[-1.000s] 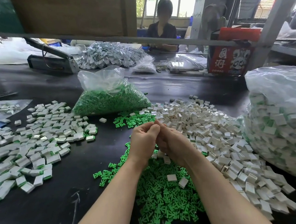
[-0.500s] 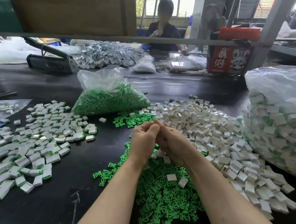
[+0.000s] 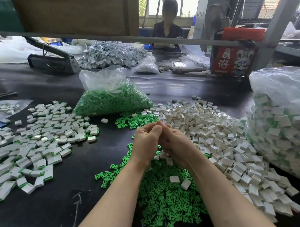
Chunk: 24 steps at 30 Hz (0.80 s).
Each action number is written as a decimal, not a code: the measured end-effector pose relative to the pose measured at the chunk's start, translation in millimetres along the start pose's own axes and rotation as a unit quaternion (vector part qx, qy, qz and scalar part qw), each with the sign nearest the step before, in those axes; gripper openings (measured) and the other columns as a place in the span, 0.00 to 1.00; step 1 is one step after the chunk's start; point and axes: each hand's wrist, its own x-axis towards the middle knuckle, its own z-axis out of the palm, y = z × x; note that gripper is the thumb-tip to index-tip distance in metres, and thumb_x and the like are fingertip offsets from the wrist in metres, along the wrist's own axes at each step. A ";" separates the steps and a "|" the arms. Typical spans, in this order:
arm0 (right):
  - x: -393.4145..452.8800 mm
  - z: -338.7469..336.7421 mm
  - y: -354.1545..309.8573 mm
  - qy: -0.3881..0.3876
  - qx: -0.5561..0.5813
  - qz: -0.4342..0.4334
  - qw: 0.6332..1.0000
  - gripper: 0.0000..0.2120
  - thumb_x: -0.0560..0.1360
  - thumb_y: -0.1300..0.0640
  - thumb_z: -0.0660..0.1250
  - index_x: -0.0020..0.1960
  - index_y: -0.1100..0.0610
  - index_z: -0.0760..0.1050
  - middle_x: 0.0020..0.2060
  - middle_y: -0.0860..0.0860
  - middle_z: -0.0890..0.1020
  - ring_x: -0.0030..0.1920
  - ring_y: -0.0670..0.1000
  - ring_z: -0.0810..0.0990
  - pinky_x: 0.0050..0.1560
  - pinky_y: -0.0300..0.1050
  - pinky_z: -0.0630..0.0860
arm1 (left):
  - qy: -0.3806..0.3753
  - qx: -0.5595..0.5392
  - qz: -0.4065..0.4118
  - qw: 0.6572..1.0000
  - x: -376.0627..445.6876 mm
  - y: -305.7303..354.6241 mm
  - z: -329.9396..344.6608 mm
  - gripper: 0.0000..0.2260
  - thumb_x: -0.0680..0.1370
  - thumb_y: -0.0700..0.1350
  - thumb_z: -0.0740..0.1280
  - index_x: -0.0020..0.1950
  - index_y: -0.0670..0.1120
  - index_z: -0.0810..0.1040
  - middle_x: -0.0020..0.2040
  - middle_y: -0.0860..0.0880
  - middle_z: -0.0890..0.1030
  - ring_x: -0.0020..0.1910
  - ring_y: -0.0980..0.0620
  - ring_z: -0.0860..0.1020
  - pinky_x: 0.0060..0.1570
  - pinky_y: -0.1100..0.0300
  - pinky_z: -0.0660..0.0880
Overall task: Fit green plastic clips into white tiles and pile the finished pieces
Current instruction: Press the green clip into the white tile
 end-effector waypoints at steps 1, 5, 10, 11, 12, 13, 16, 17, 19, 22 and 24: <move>0.0 0.7 -0.1 -0.002 -0.001 0.005 1.000 0.21 0.73 0.39 0.64 0.32 0.54 0.81 0.22 0.43 0.72 0.23 0.40 0.69 0.24 0.31 0.65 | 0.001 0.001 0.001 1.000 0.1 -0.1 -0.2 0.16 0.70 0.45 0.63 0.47 0.36 0.83 0.44 0.35 0.84 0.41 0.42 0.80 0.47 0.43 0.79; 0.5 4.3 -1.1 -0.006 -0.044 0.014 0.999 0.34 0.73 0.31 0.61 0.52 0.63 0.75 0.31 0.54 0.66 0.31 0.50 0.61 0.34 0.50 0.51 | -0.003 0.008 0.020 1.000 -0.2 -1.2 -3.9 0.11 0.75 0.42 0.63 0.42 0.34 0.79 0.30 0.43 0.78 0.26 0.48 0.75 0.28 0.58 0.75; -0.9 5.1 -1.9 0.004 -0.012 0.001 1.000 0.26 0.71 0.39 0.66 0.54 0.62 0.76 0.37 0.57 0.65 0.35 0.56 0.57 0.38 0.57 0.47 | -0.031 0.019 0.030 0.999 0.8 -1.5 -5.0 0.13 0.72 0.43 0.61 0.47 0.43 0.84 0.30 0.42 0.80 0.27 0.47 0.77 0.27 0.57 0.77; -0.3 3.8 0.4 0.006 -0.012 -0.001 1.000 0.26 0.73 0.40 0.65 0.53 0.64 0.76 0.37 0.57 0.64 0.35 0.57 0.56 0.39 0.57 0.47 | -0.041 0.016 0.031 0.999 0.4 -1.5 -4.9 0.13 0.72 0.43 0.61 0.48 0.44 0.85 0.31 0.41 0.81 0.27 0.46 0.78 0.28 0.56 0.78; 0.5 2.4 2.7 0.007 -0.009 -0.002 1.000 0.24 0.75 0.42 0.65 0.52 0.65 0.76 0.34 0.57 0.64 0.34 0.56 0.56 0.39 0.57 0.48 | -0.048 0.012 0.032 0.998 -0.1 -1.4 -5.2 0.14 0.72 0.43 0.61 0.48 0.43 0.85 0.32 0.42 0.82 0.28 0.47 0.79 0.28 0.57 0.78; 1.0 0.2 5.0 0.006 -0.005 -0.004 1.000 0.22 0.76 0.42 0.65 0.50 0.63 0.77 0.31 0.56 0.63 0.32 0.55 0.57 0.38 0.57 0.48 | -0.052 0.007 0.032 0.998 -0.4 -1.7 -5.4 0.14 0.72 0.43 0.61 0.48 0.42 0.84 0.32 0.44 0.82 0.28 0.48 0.80 0.28 0.57 0.78; 0.3 -3.9 6.2 -0.002 -0.006 -0.006 1.000 0.17 0.75 0.40 0.64 0.40 0.53 0.79 0.25 0.47 0.63 0.27 0.47 0.58 0.31 0.48 0.52 | -0.050 -0.002 0.024 0.998 0.0 -1.9 -6.0 0.15 0.72 0.43 0.60 0.49 0.40 0.84 0.35 0.45 0.84 0.30 0.51 0.81 0.33 0.57 0.78; -0.3 -4.4 5.7 -0.005 -0.009 -0.006 1.000 0.16 0.74 0.40 0.64 0.38 0.51 0.80 0.24 0.46 0.64 0.27 0.47 0.59 0.30 0.46 0.53 | -0.050 -0.002 0.022 0.999 0.6 -2.2 -5.5 0.15 0.72 0.44 0.60 0.49 0.40 0.85 0.35 0.45 0.84 0.31 0.51 0.81 0.35 0.56 0.78; -0.4 -5.0 5.3 -0.004 -0.006 -0.002 1.000 0.16 0.75 0.41 0.65 0.40 0.53 0.79 0.24 0.46 0.65 0.26 0.46 0.60 0.28 0.41 0.56 | -0.051 0.001 0.018 0.999 0.7 -2.1 -4.5 0.16 0.72 0.44 0.60 0.49 0.40 0.85 0.37 0.43 0.84 0.32 0.50 0.81 0.39 0.55 0.78; -0.6 -4.1 4.2 0.002 0.000 -0.002 1.000 0.15 0.74 0.41 0.66 0.39 0.52 0.80 0.24 0.46 0.65 0.25 0.45 0.61 0.27 0.39 0.59 | -0.053 -0.006 0.013 0.998 -0.4 -1.4 -4.2 0.16 0.72 0.44 0.60 0.49 0.39 0.84 0.36 0.41 0.83 0.30 0.48 0.80 0.38 0.54 0.78; -0.4 -3.3 3.7 0.001 0.000 -0.002 1.000 0.15 0.74 0.42 0.66 0.36 0.50 0.81 0.24 0.46 0.66 0.26 0.46 0.61 0.29 0.43 0.59 | -0.056 -0.008 0.010 0.998 -1.3 -0.4 -4.1 0.16 0.72 0.44 0.60 0.49 0.39 0.84 0.35 0.39 0.82 0.30 0.46 0.79 0.37 0.52 0.79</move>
